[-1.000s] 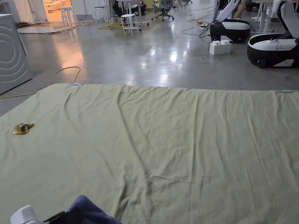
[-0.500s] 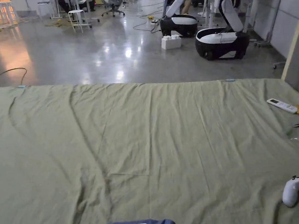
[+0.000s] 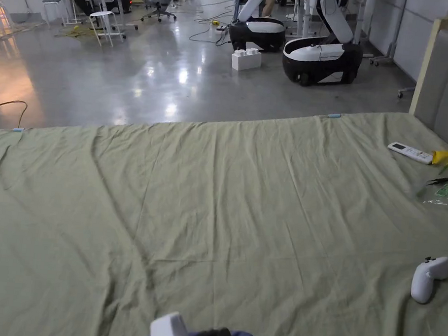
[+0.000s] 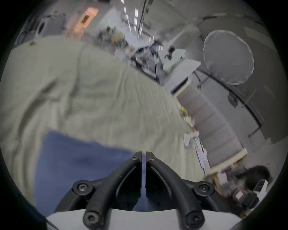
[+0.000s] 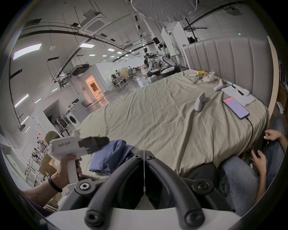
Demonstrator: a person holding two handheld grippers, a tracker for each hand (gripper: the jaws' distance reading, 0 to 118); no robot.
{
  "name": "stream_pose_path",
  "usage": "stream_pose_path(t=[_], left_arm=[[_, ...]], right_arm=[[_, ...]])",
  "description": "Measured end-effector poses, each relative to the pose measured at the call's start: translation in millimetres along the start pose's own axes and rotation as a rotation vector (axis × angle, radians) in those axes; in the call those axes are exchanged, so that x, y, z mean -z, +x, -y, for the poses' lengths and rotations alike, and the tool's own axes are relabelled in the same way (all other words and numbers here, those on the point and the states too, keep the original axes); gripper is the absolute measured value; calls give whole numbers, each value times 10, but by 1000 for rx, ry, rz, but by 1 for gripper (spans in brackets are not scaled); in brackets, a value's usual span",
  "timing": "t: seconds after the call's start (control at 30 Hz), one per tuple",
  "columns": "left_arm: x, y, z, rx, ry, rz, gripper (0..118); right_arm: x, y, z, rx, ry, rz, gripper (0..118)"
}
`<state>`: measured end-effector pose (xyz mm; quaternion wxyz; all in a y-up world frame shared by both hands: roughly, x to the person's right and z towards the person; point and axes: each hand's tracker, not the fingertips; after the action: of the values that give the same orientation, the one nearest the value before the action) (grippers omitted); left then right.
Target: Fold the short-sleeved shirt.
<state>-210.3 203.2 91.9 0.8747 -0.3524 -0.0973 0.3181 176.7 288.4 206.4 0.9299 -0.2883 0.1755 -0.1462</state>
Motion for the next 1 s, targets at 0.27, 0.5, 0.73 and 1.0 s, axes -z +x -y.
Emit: stream_pose_path(t=[0.27, 0.5, 0.73, 1.0], left_arm=[[434, 256, 484, 108, -140, -94, 3], [-450, 234, 171, 46, 69, 116, 3], [-1342, -342, 30, 29, 171, -123, 6], [-1448, -846, 71, -115, 147, -42, 94]], right_arm=[[20, -23, 73, 12, -47, -5, 1], [811, -405, 49, -82, -190, -135, 1], [2037, -1124, 94, -364, -360, -205, 1], [2451, -959, 469, -335, -529, -84, 1]])
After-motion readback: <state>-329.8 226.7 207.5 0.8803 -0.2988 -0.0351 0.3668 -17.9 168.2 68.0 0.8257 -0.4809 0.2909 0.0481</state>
